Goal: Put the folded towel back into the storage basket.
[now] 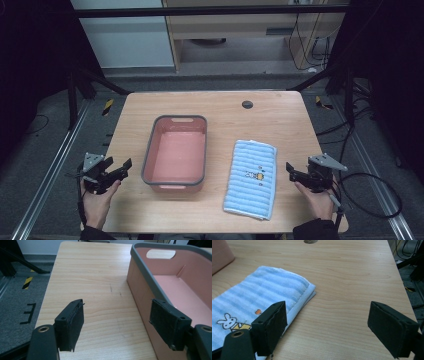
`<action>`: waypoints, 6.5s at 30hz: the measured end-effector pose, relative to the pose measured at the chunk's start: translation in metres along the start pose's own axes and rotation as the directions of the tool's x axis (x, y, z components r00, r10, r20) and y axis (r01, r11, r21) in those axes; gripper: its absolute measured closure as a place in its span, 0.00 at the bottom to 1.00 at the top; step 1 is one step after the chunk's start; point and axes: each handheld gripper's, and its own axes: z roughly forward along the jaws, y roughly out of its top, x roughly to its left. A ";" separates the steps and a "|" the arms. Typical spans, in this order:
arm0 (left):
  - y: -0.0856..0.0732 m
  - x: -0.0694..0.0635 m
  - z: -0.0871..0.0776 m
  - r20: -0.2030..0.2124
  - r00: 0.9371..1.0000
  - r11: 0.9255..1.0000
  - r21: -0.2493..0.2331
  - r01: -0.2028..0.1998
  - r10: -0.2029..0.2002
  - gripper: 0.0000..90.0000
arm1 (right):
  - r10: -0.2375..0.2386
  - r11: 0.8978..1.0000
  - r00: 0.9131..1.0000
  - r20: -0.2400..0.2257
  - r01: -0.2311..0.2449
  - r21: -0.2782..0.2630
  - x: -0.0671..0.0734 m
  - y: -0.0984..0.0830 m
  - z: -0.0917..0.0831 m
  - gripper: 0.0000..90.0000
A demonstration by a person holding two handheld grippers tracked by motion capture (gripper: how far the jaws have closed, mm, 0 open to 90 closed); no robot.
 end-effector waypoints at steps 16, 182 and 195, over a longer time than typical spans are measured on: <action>0.009 -0.017 -0.010 0.046 0.998 0.998 -0.042 -0.040 0.042 0.30 | -0.036 0.999 0.999 -0.036 0.035 -0.031 0.006 0.007 -0.002 0.21; -0.065 -0.279 0.074 0.414 0.853 0.906 0.133 -0.401 0.317 0.62 | -0.061 0.977 0.988 -0.145 0.089 0.192 0.029 0.022 0.091 0.55; -0.066 -0.281 0.076 0.431 0.859 0.913 0.161 -0.375 0.277 0.73 | -0.037 0.973 0.987 -0.158 0.071 0.220 0.031 0.017 0.096 0.62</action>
